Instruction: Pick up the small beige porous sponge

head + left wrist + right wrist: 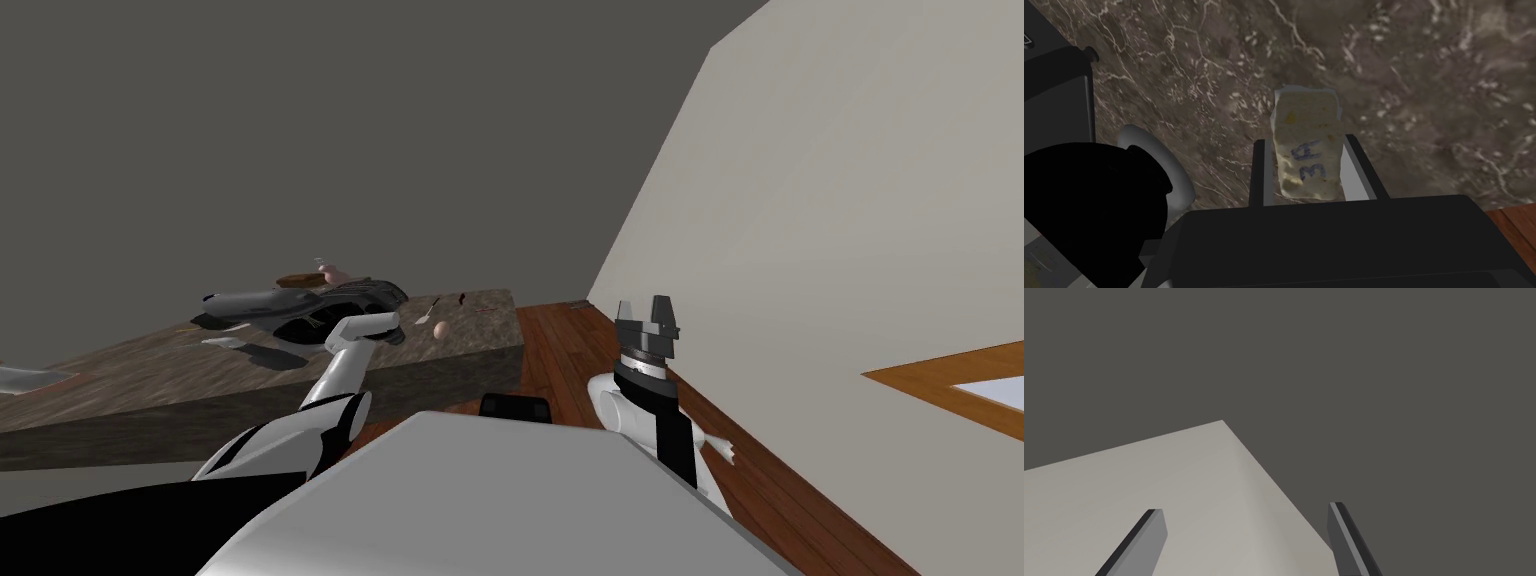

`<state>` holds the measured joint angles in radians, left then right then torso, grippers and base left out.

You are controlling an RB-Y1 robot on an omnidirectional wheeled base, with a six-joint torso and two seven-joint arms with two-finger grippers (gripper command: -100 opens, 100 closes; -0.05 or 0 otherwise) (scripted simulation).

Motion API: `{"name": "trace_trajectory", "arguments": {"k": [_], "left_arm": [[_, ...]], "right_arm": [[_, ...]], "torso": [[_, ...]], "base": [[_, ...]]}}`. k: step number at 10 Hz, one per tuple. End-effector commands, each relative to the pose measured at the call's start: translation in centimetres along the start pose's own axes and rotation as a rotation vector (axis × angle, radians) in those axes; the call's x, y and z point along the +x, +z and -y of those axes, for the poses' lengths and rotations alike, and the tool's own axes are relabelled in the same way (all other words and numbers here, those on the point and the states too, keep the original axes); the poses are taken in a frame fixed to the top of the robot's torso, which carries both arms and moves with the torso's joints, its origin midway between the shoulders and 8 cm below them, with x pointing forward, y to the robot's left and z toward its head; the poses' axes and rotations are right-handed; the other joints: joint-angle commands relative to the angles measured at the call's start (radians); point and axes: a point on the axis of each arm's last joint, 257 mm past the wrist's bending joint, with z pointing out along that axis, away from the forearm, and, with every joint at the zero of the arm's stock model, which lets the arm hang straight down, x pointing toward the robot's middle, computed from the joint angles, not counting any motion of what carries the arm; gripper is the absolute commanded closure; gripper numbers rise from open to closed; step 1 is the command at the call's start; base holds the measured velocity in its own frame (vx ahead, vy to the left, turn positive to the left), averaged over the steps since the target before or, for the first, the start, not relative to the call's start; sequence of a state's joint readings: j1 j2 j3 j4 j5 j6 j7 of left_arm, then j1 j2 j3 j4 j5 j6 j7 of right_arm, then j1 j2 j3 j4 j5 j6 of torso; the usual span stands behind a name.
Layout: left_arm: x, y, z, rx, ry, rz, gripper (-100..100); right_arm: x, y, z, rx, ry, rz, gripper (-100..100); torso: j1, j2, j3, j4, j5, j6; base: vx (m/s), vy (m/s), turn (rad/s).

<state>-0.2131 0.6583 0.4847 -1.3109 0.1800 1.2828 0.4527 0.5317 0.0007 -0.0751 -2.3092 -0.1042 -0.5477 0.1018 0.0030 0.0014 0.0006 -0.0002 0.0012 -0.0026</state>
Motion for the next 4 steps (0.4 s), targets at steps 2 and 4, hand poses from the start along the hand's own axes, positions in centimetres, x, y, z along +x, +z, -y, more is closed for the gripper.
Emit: {"name": "trace_trajectory", "arguments": {"k": [2, 4], "left_arm": [[2.0, -1.0, -1.0, -0.006, 0.015, -0.016, 100], [1.6, -1.0, -0.6, -0.002, 0.011, -0.014, 0]], "right_arm": [[0.0, 0.0, 0.0, 0.000, 0.000, 0.000, 0], [0.0, 0.0, 0.0, 0.000, 0.000, 0.000, 0]], "torso": [[-0.001, 0.000, 0.000, 0.000, -0.001, 0.001], [-0.001, 0.000, 0.000, 0.000, -0.001, 0.001]], "base": [[0.011, 0.029, 0.056], [0.004, 0.006, 0.006]]}}
